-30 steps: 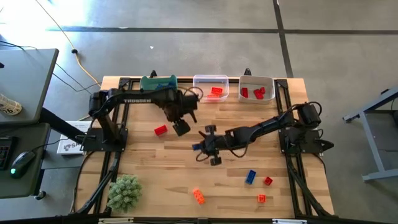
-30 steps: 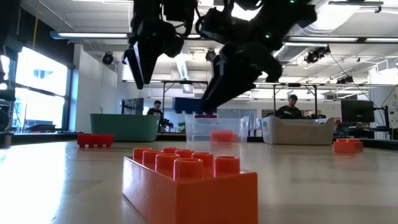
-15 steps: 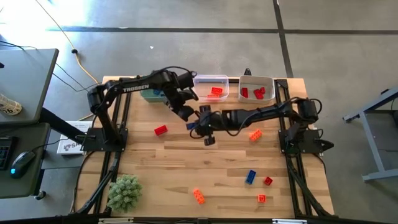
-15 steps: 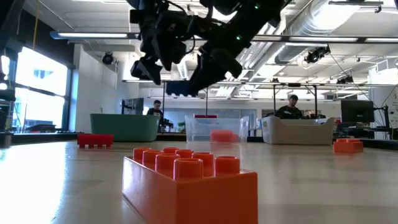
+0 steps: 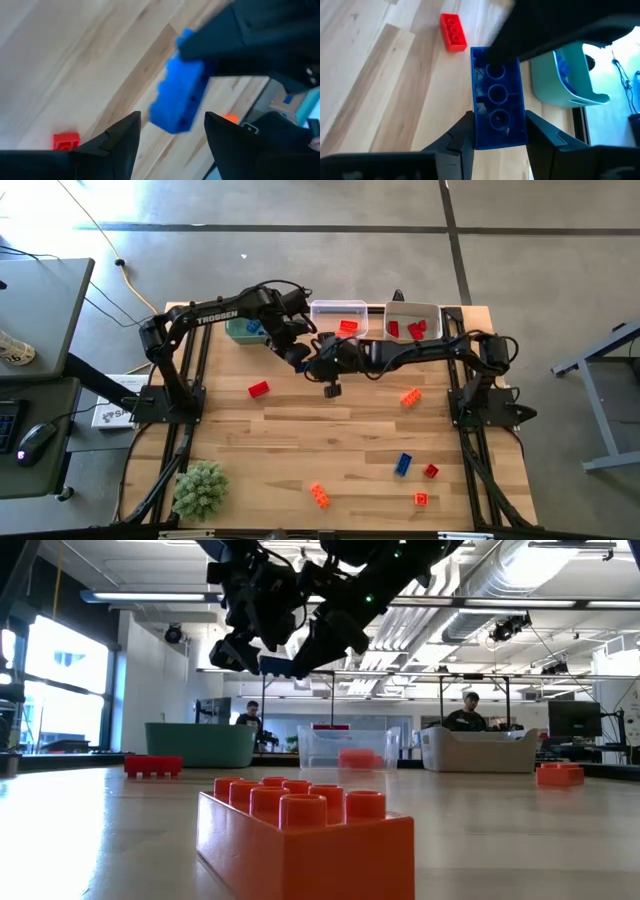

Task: Sort & place blocks by color
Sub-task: Put the blue game piece into the green bin

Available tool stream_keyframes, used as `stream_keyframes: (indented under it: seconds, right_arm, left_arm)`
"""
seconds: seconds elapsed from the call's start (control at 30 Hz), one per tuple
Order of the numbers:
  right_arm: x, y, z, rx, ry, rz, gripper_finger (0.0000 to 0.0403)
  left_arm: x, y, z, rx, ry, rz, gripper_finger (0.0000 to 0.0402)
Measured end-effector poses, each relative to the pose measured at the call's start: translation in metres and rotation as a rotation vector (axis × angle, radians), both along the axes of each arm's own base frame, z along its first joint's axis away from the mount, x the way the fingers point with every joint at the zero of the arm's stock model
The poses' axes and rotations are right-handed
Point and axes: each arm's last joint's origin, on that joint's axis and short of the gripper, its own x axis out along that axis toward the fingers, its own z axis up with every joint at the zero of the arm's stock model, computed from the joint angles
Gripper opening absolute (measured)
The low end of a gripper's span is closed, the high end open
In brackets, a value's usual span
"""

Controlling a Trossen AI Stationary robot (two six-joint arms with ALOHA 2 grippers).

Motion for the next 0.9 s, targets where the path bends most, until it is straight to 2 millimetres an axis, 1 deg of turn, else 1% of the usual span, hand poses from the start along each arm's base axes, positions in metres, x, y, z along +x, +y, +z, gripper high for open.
stream_keyframes:
  seconds: [0.33, 0.5, 0.7, 0.8, 0.9]
  right_arm:
    - [0.004, -0.010, 0.006, 0.017, -0.084, 0.051, 0.0113]
    - [0.004, -0.018, 0.008, 0.011, -0.104, 0.045, 0.0113]
    - [0.005, -0.023, 0.011, -0.007, -0.135, 0.042, 0.0113]
    - [0.005, -0.022, 0.010, -0.009, -0.134, 0.040, 0.0113]
    - [0.005, -0.023, 0.011, -0.014, -0.134, 0.025, 0.0113]
  left_arm:
    - [-0.002, 0.004, 0.000, 0.005, -0.018, -0.017, 0.0209]
    - [-0.003, 0.004, 0.002, -0.061, -0.088, -0.051, 0.0209]
    - [-0.002, 0.003, 0.001, -0.044, -0.105, -0.091, 0.0209]
    - [-0.002, 0.003, 0.001, -0.032, -0.115, -0.117, 0.0200]
    - [-0.002, 0.003, 0.001, -0.008, -0.131, -0.156, 0.0175]
